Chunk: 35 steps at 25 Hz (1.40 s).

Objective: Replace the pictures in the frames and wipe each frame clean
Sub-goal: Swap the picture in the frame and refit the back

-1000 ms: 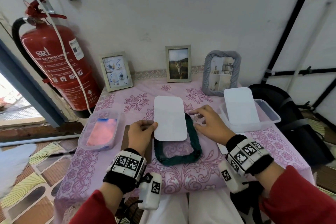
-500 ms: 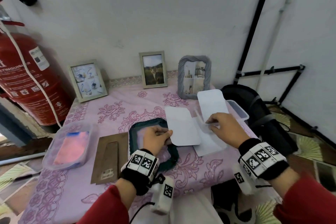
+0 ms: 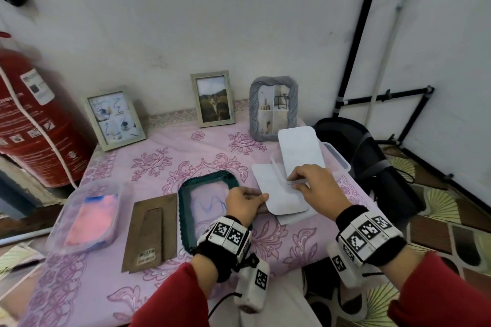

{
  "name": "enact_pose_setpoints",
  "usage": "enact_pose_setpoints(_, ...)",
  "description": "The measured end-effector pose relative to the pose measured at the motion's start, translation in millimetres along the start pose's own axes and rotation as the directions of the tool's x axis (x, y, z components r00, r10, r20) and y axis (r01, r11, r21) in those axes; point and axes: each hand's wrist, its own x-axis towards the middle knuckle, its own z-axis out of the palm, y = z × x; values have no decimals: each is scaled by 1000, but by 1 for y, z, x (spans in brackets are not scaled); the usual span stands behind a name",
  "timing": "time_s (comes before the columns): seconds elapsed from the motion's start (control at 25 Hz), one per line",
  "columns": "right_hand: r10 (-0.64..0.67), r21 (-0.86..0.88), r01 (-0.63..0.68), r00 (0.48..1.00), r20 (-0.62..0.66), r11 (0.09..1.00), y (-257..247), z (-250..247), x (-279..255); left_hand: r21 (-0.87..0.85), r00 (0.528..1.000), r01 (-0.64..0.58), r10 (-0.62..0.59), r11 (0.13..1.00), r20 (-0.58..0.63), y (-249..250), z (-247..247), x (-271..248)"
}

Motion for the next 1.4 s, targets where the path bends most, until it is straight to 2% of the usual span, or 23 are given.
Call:
enact_pose_setpoints(0.28,57,-33,-57,998,1,998,-8,1,-1,193,996,-82,89,978,-25,4,-17,-7)
enact_pose_setpoints(0.36,39,-53,-44,994,-99,998,-17,1,-1,251,988,-135,149,959,-36,9,-29,-12)
enact_pose_setpoints(0.44,-44,-29,39,979,-201,999,-31,6,1,352,972,-201,232,914,-45,12,-49,-16)
enact_pose_setpoints(0.48,-82,3,84,975,-208,996,-39,9,2,390,962,-224,267,893,-58,14,-59,-17)
enact_pose_setpoints(0.56,-128,108,142,984,-127,984,-54,21,7,441,944,-227,307,869,-120,14,-82,-20)
enact_pose_setpoints(0.72,-139,236,109,984,115,966,-72,47,14,475,916,-162,311,865,-253,11,-121,-26)
enact_pose_setpoints(0.88,-145,236,86,958,249,968,-81,66,19,596,921,-146,329,790,-210,3,-142,-32)
enact_pose_setpoints(1.0,-120,170,72,950,290,983,-86,74,22,651,938,-132,307,748,-162,-1,-148,-33)
enact_pose_setpoints(1.08,-108,160,64,953,282,985,-87,77,23,731,944,-135,312,669,-111,-3,-149,-33)
enact_pose_setpoints(1.28,-89,208,31,956,278,978,-89,84,18,940,939,-118,343,320,1,-5,-143,-39)
enact_pose_setpoints(1.4,-102,201,46,955,277,978,-90,87,17,972,952,-113,304,207,46,-5,-140,-42)
